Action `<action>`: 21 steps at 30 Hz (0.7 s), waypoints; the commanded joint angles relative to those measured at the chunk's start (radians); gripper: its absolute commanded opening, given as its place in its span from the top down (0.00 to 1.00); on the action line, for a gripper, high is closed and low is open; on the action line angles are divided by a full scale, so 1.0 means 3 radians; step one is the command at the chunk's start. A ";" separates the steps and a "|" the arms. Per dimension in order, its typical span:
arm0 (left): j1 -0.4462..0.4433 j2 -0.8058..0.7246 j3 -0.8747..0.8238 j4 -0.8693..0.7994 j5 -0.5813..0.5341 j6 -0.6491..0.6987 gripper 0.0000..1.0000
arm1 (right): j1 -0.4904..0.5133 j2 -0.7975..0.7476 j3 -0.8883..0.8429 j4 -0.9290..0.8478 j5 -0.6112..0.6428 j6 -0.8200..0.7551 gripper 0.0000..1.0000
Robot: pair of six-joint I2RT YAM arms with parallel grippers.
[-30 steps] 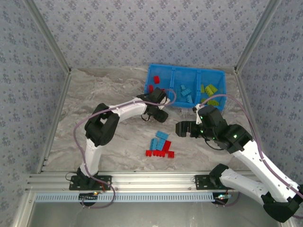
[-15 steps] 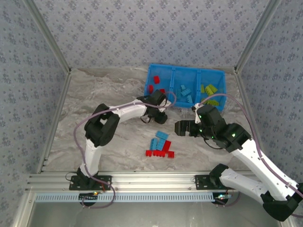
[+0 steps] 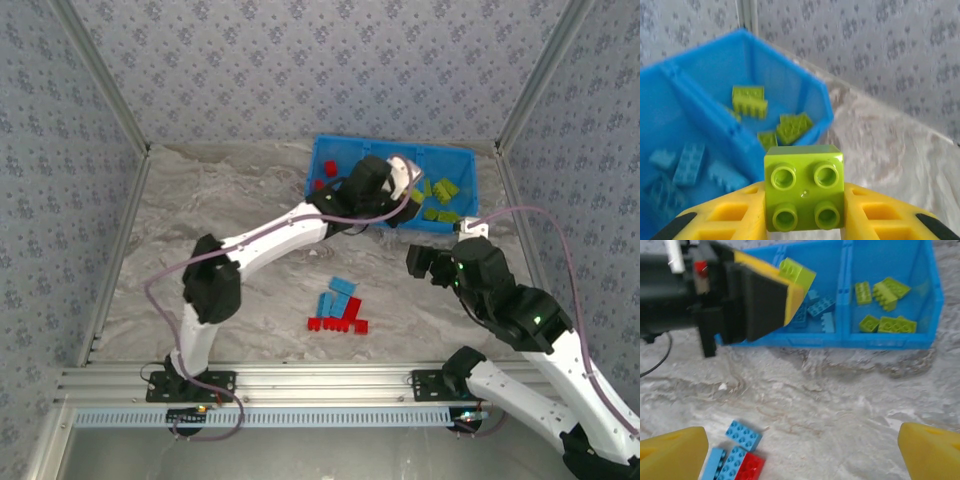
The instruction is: Sort the legos into containers by color
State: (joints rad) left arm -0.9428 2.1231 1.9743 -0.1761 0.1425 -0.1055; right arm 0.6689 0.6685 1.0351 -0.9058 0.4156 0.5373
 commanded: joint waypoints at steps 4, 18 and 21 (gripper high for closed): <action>-0.0002 0.1108 0.1235 0.0202 -0.0010 0.0029 0.64 | -0.0016 -0.0151 0.0126 -0.0226 0.0305 -0.0046 0.00; -0.0016 0.2124 0.2991 -0.0191 -0.0353 0.0043 0.31 | -0.0020 -0.0454 0.0085 -0.0481 0.0326 0.0014 0.00; -0.0042 0.1873 0.2991 -0.0568 -0.0302 0.0033 0.31 | -0.0020 -0.0452 0.0048 -0.0465 0.0319 0.0058 0.00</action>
State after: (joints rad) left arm -0.9432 2.8052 2.8269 -0.2535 0.0368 -0.0948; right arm 0.6670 0.5373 1.0515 -1.0245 0.4835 0.5350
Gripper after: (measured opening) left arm 0.684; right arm 0.999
